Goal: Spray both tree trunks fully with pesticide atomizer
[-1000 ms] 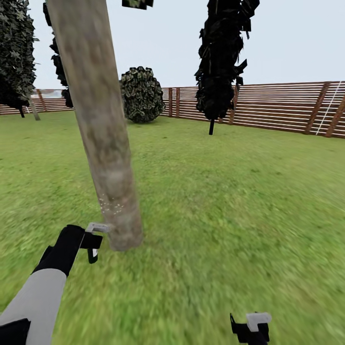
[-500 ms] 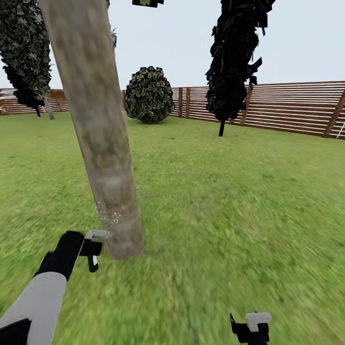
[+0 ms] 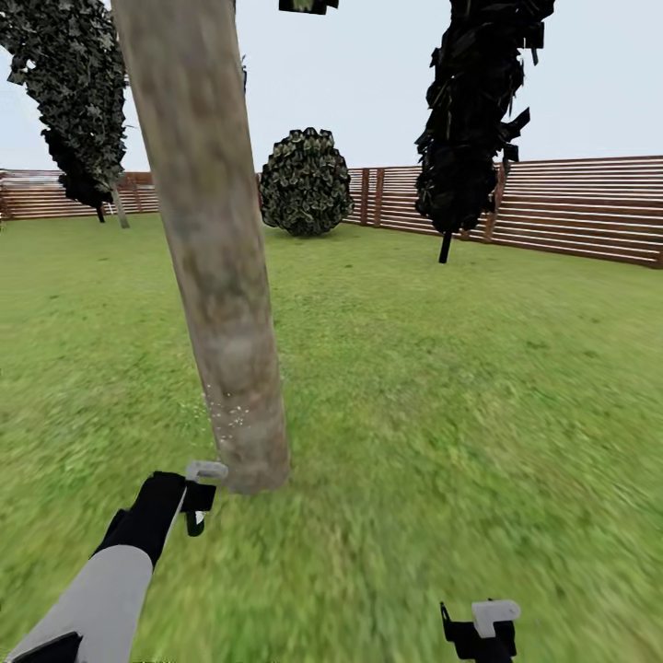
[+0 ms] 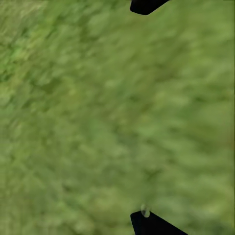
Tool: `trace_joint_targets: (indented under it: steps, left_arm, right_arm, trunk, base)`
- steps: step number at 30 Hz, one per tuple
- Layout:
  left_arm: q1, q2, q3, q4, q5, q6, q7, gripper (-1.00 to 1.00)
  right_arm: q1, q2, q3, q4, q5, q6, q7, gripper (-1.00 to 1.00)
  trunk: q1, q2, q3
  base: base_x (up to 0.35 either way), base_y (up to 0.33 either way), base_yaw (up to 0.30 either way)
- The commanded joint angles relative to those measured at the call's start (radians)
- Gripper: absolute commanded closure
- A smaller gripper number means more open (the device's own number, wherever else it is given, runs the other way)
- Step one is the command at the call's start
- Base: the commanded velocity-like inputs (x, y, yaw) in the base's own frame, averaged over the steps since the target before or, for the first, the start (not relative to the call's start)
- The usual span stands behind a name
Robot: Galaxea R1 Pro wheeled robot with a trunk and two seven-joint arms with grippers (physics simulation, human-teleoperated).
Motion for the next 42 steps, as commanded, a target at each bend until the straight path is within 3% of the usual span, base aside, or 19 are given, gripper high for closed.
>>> trace_joint_targets:
  steps: [1,2,4,6,8,10,14,17,20,22,24,42]
  left_arm:
    - [0.000,-0.008,-0.001,0.011,-0.002,-0.020,0.007,1.00]
    - [0.000,-0.050,-0.001,0.071,-0.004,-0.076,0.013,1.00]
    - [0.000,-0.056,0.003,0.093,-0.007,-0.097,0.013,1.00]
    - [0.006,-0.041,0.010,0.098,-0.007,-0.101,0.014,1.00]
    - [0.027,-0.009,0.019,0.101,-0.006,-0.103,0.017,1.00]
    - [0.032,-0.002,0.020,0.102,-0.006,-0.104,0.027,1.00]
    - [0.056,-0.023,0.021,0.102,0.000,-0.105,0.084,1.00]
    - [0.068,-0.053,0.023,0.115,0.000,-0.157,0.107,1.00]
    - [0.076,-0.051,0.030,0.151,0.008,-0.187,0.120,1.00]
    - [0.085,-0.036,0.067,0.173,0.019,-0.195,0.124,1.00]
    - [0.093,-0.027,0.076,0.180,0.021,-0.196,0.124,1.00]
    - [0.104,-0.033,0.080,0.179,0.027,-0.199,0.125,1.00]
  right_arm:
    - [0.000,0.000,0.000,0.000,0.000,0.000,0.000,-1.00]
    - [0.000,0.001,0.000,0.000,0.000,0.000,0.000,-1.00]
    - [0.000,0.001,0.000,0.000,0.000,0.000,0.000,-1.00]
    - [0.000,0.001,0.000,0.000,0.000,0.000,0.000,-1.00]
    - [0.000,0.000,0.000,0.000,0.000,0.000,0.000,-1.00]
    - [0.000,0.000,0.000,0.000,0.000,0.000,-0.001,-1.00]
    - [-0.001,0.001,0.000,0.000,0.000,0.000,0.000,-1.00]
    - [0.000,0.002,0.000,0.000,0.000,0.000,0.000,-1.00]
    - [0.000,0.002,0.000,0.000,0.000,0.000,0.000,-1.00]
    - [0.000,0.003,0.000,0.000,0.000,0.000,0.000,-1.00]
    - [0.000,0.003,0.000,0.000,0.000,0.000,0.000,-1.00]
    - [0.000,0.002,0.000,0.000,0.000,0.000,-0.002,-1.00]
  trunk:
    - [0.000,0.000,0.000]
    - [0.000,0.000,0.000]
    - [0.000,0.000,0.000]
    - [0.000,0.000,0.000]
    - [0.000,0.000,0.000]
    - [0.000,0.000,0.000]
    - [0.000,0.000,0.000]
    - [0.000,0.000,0.000]
    - [0.000,0.000,0.000]
    - [0.000,0.000,0.000]
    - [0.000,0.000,0.000]
    - [0.000,0.000,0.000]
  base:
    - [0.000,0.000,0.046]
    - [0.059,0.000,0.008]
    - [0.146,0.000,0.004]
    - [0.259,0.000,0.001]
    - [0.293,0.000,0.000]
    - [0.160,0.000,0.000]
    - [0.028,0.000,0.000]
    - [0.003,0.000,0.043]
    - [0.000,0.000,0.224]
    - [0.041,-0.055,0.268]
    - [0.130,-0.195,0.231]
    - [0.076,-0.258,0.013]
